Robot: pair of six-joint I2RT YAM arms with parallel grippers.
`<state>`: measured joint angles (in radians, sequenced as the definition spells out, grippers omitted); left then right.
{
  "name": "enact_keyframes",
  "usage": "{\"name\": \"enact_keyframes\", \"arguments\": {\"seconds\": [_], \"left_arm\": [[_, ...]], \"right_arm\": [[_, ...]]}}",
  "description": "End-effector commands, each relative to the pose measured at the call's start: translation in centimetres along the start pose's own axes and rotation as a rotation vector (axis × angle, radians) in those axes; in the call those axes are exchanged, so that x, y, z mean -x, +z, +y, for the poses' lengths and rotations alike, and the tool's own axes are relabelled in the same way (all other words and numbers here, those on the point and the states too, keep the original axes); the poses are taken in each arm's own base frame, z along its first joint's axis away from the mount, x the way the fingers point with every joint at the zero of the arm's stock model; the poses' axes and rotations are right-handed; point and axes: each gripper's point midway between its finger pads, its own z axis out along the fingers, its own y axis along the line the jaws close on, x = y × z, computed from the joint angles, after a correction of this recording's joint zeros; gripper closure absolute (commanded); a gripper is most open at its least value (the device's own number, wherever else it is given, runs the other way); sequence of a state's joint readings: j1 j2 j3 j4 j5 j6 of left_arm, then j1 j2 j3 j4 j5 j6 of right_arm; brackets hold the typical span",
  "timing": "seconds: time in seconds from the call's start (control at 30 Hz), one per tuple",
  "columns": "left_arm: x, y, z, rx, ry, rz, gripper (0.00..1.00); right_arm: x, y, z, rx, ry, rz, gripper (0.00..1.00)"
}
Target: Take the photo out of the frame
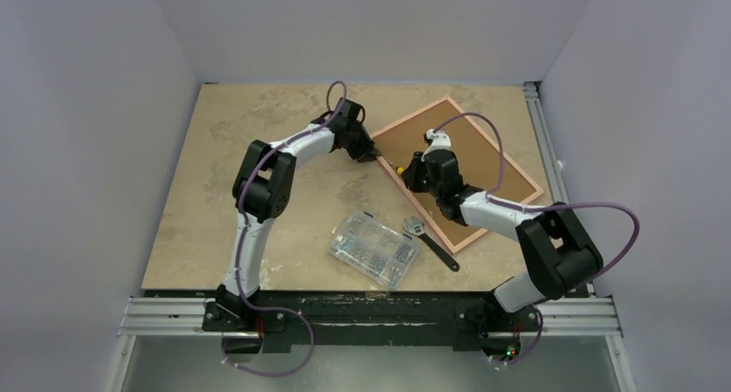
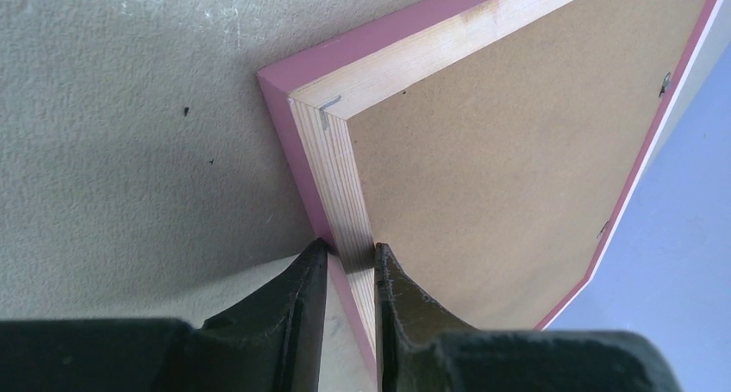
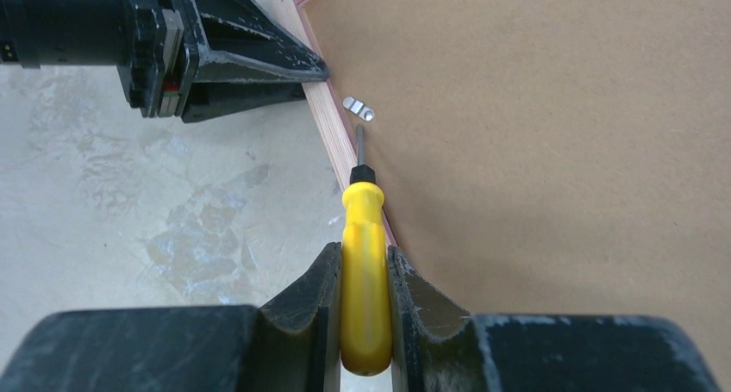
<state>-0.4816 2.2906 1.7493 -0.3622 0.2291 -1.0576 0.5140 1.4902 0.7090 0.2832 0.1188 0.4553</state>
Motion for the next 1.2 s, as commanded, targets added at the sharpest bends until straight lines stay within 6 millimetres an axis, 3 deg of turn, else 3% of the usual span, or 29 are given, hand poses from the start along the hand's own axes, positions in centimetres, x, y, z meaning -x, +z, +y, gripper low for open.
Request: {"name": "enact_keyframes", "arguments": {"seconds": [0.0,0.13,0.23,0.37,0.5,0.67,0.7,0.83,1.0,1.17], "left_arm": [[-1.4,-0.6,-2.0,-0.083,0.001,0.041,1.00],[-1.7,-0.6,-1.8,-0.083,-0.006,0.044,1.00],[-1.7,-0.6,-2.0,-0.089,-0.005,0.048,1.00],[-1.6,-0.4,-2.0,-0.088,0.000,0.044,1.00],[-1.6,-0.2,-2.0,-0.089,-0.009,0.052,1.00],[-1.0,-0.9,-2.4,-0.089,0.003,0.040,1.00],[-0.8,-1.1,-2.5,-0.092,0.007,0.035,0.95],[0.8,-2.4,-2.7,-0.106,0.027,0.003,0.76],[2.7,-3.3,-3.9,-0.169,0.068,-0.019,0.55],[4.0,-3.3,-6.1,-0.237,0.120,-0.038,0.45]], "right_arm": [[1.4,2.0,0.3,-0.007,0.009,-0.062,1.00],[3.2,4.3,0.0,-0.049,0.018,-0.144,1.00],[4.2,5.0,-0.4,-0.090,0.012,-0.168,1.00],[5.5,4.5,-1.5,-0.175,-0.007,-0.184,1.00],[7.2,4.5,0.0,-0.104,-0.043,-0.199,1.00],[9.9,2.7,1.0,-0.077,-0.032,-0.219,1.00],[10.2,2.4,1.2,-0.070,-0.025,-0.222,1.00],[9.5,1.3,1.1,-0.062,-0.015,-0.189,1.00],[7.1,0.7,0.5,-0.051,-0.007,-0.149,1.00],[4.9,1.8,0.4,-0.028,-0.001,-0.107,1.00]]}}
